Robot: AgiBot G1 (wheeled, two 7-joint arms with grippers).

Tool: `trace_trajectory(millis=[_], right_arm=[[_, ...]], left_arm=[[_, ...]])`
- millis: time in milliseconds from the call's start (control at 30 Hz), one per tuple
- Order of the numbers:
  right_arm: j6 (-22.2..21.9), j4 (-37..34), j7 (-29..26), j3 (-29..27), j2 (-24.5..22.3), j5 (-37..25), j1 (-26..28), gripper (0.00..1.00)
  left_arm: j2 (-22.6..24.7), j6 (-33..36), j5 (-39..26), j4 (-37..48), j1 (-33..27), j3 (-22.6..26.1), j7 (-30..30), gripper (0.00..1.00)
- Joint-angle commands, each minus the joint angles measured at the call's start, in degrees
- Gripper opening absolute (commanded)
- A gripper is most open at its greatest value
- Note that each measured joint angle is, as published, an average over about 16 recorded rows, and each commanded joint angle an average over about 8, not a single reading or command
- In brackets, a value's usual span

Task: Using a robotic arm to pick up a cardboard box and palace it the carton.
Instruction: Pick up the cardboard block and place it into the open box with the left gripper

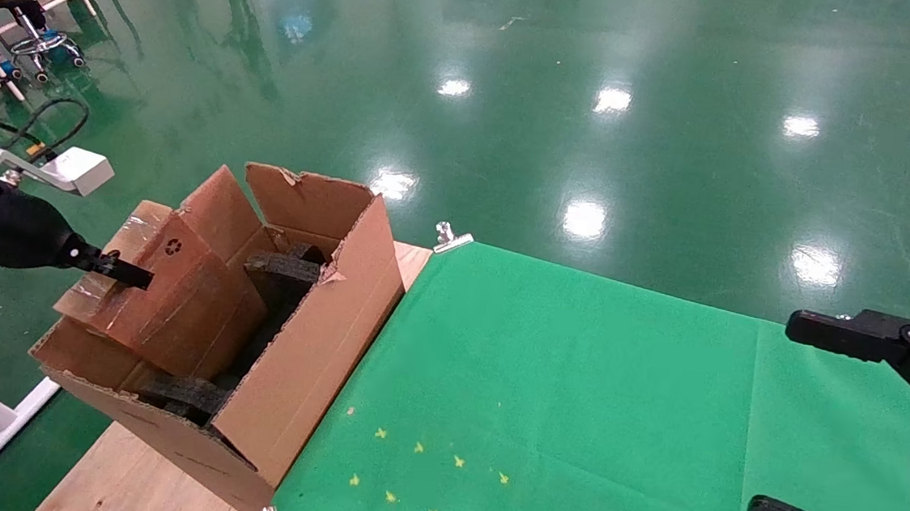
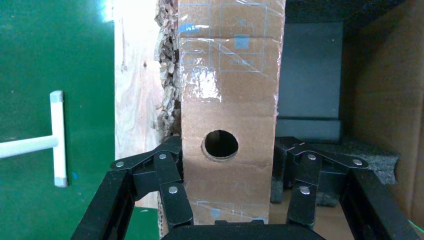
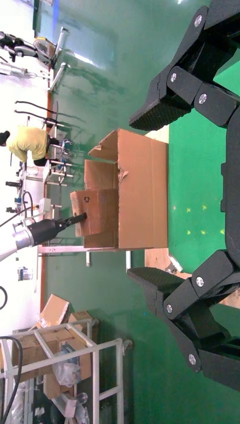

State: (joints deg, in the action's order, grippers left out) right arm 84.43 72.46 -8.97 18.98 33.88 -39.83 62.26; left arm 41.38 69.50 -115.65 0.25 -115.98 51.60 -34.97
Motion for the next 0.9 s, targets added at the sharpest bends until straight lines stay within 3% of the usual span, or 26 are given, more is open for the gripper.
trace_trajectory(millis=[33,433,900], right_arm=[[0.0,0.0,0.0,0.0,0.0,0.0,0.0,1.0],[0.0,0.0,0.0,0.0,0.0,0.0,0.0,1.0],[0.0,0.0,0.0,0.0,0.0,0.0,0.0,1.0]], left_arm=[[0.0,-0.5,0.2,0.1,0.5,-0.2,0.1,0.0],[0.7,-5.5,2.6,0.2,6.4,-1.8,1.6,0.0],[2.5,-16.5,5.4,0.1,13.7,-3.8,1.5,0.0]])
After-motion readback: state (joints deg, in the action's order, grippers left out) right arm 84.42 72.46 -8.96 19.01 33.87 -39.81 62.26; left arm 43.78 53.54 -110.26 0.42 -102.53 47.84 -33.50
